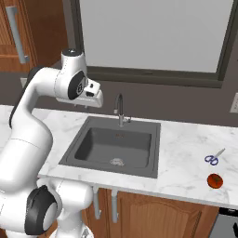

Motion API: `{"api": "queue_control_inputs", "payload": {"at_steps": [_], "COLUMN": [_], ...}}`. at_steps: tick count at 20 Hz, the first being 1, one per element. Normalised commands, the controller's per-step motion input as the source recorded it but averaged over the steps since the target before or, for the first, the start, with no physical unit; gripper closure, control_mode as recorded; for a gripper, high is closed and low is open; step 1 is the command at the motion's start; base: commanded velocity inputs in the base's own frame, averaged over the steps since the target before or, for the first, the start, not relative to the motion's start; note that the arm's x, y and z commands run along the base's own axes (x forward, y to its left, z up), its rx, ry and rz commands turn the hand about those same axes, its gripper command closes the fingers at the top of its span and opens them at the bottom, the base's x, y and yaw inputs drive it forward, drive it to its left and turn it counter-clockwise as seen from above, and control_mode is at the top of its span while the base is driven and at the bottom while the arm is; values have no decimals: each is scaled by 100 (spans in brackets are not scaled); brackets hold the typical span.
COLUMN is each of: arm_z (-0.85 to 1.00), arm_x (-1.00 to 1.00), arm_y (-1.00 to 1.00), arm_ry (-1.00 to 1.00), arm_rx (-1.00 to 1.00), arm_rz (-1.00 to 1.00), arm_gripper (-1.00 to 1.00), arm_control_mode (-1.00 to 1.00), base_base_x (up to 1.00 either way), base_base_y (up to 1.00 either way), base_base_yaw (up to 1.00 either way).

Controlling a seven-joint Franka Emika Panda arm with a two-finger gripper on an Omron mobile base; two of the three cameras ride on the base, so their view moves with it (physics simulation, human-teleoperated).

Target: Turn on the sink faucet. Then move the tomato from the counter to the sink. Turn off the sink. Move the vegetable from the sink to the pot next to the stove. Finally move the pot to the rear right burner.

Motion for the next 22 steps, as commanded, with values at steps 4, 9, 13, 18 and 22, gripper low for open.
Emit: {"api": "queue_control_inputs", "payload": {"at_steps": [4, 9, 13, 18, 22], "arm_z": [0, 0, 0, 0, 0], "arm_x": [0, 0, 0, 0, 0], "arm_y": [0, 0, 0, 0, 0], "arm_ry": [0, 0, 0, 0, 0], "arm_rx": [0, 0, 0, 0, 0], "arm_rz": [0, 0, 0, 0, 0], "arm_gripper": [-100, -100, -100, -100, -100], "arm_control_mode": [100, 100, 100, 100, 100], "base_base_x": [0, 0, 5, 8, 14], "base_base_y": [-5, -51, -67, -58, -50], "base_base_yaw": [0, 0, 0, 0, 0]}}
